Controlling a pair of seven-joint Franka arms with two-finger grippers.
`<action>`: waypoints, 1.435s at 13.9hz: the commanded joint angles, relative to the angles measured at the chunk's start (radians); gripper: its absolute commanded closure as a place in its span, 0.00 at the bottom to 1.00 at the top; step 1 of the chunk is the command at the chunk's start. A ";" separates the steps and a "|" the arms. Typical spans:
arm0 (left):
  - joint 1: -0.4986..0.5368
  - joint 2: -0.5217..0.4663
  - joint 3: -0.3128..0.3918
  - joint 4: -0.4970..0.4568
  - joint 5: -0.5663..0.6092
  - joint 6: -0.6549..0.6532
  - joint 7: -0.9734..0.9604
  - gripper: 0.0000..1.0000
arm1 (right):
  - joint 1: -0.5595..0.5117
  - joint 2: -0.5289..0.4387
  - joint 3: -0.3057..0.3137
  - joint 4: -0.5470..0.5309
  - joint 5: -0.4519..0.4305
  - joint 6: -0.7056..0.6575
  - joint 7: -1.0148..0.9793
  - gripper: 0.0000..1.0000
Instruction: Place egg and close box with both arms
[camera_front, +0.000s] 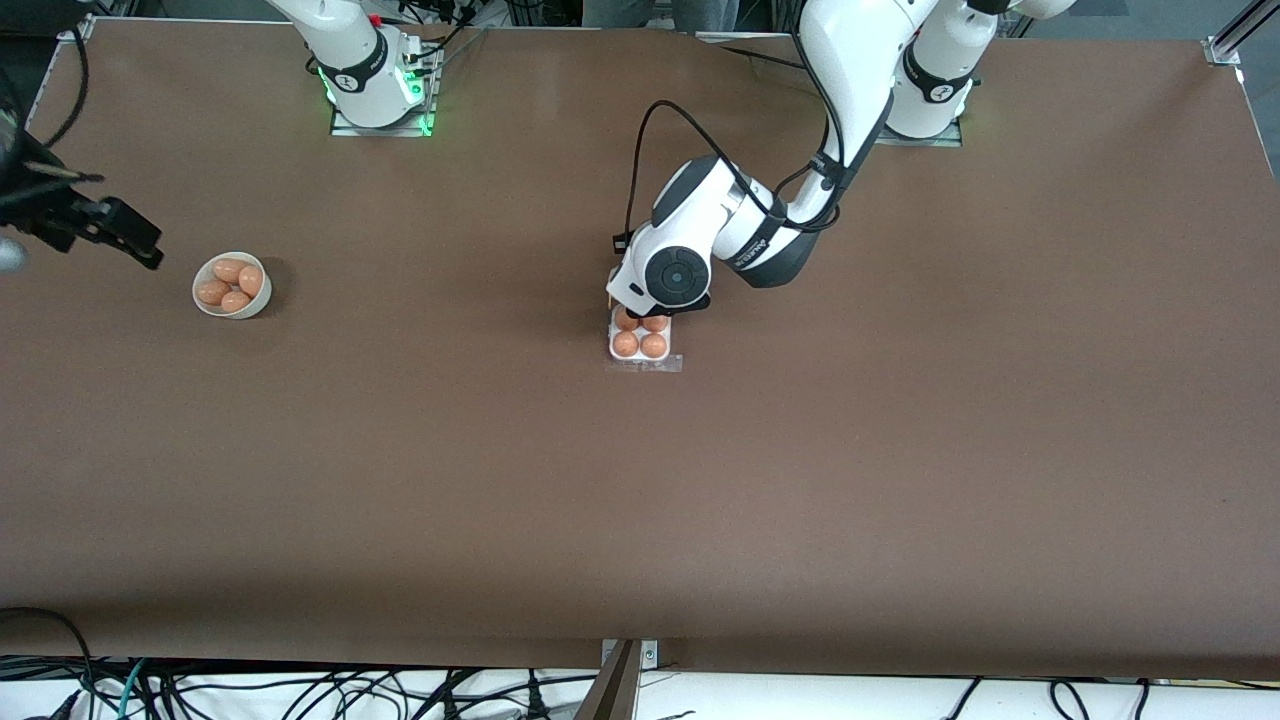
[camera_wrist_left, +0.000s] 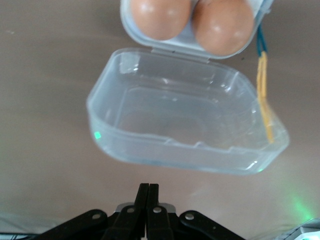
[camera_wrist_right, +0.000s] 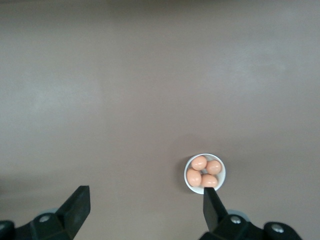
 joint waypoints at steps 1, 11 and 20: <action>-0.013 0.012 0.025 0.035 -0.012 0.061 -0.015 0.95 | -0.073 -0.018 0.061 -0.024 0.026 0.004 -0.064 0.00; 0.043 -0.040 0.213 0.195 0.089 -0.034 0.030 0.49 | -0.082 0.048 0.056 0.030 0.088 0.010 -0.071 0.00; 0.148 -0.158 0.459 0.406 0.293 -0.233 0.249 0.00 | -0.076 0.048 0.063 0.028 0.089 0.005 -0.064 0.00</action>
